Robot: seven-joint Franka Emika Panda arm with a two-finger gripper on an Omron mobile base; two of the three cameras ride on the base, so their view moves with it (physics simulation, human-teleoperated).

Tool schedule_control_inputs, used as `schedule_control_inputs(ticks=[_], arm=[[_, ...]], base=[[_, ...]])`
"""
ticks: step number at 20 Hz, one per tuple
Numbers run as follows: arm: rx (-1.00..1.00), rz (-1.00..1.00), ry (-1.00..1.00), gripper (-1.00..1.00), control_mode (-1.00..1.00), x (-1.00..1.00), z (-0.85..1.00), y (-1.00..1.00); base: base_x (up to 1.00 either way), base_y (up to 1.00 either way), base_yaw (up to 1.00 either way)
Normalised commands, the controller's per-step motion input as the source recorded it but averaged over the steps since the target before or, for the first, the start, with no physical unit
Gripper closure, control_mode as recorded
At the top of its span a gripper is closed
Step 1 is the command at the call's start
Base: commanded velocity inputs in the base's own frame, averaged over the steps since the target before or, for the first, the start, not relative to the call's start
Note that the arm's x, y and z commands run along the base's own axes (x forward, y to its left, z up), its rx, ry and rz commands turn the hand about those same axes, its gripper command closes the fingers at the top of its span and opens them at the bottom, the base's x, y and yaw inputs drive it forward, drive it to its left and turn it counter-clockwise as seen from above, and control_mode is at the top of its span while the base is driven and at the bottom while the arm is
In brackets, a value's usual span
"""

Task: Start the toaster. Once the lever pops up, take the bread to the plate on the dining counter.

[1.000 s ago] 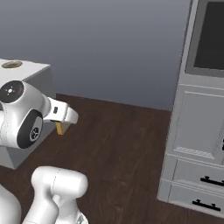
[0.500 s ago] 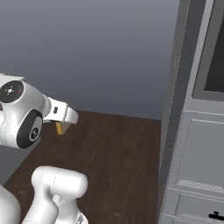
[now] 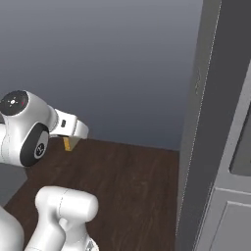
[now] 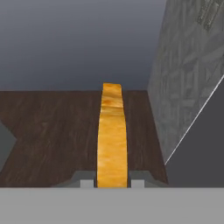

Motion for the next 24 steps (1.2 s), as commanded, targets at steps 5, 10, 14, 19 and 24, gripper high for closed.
schedule_control_inputs(ticks=[5, 10, 14, 19, 24], arm=[[0.00, 0.00, 0.00, 1.00, 1.00, 0.00, 0.00, 0.00], [0.00, 0.00, 0.00, 1.00, 1.00, 0.00, 0.00, 0.00], [0.00, 0.00, 0.00, 1.00, 1.00, 0.00, 0.00, 0.00], [0.00, 0.00, 0.00, 1.00, 1.00, 0.00, 0.00, 0.00], [0.00, 0.00, 0.00, 1.00, 1.00, 0.00, 0.00, 0.00]], base=[[1.00, 0.15, 0.00], [1.00, 0.16, 0.00], [1.00, 0.18, 0.00], [1.00, 0.22, 0.08], [0.86, 0.03, 0.76]])
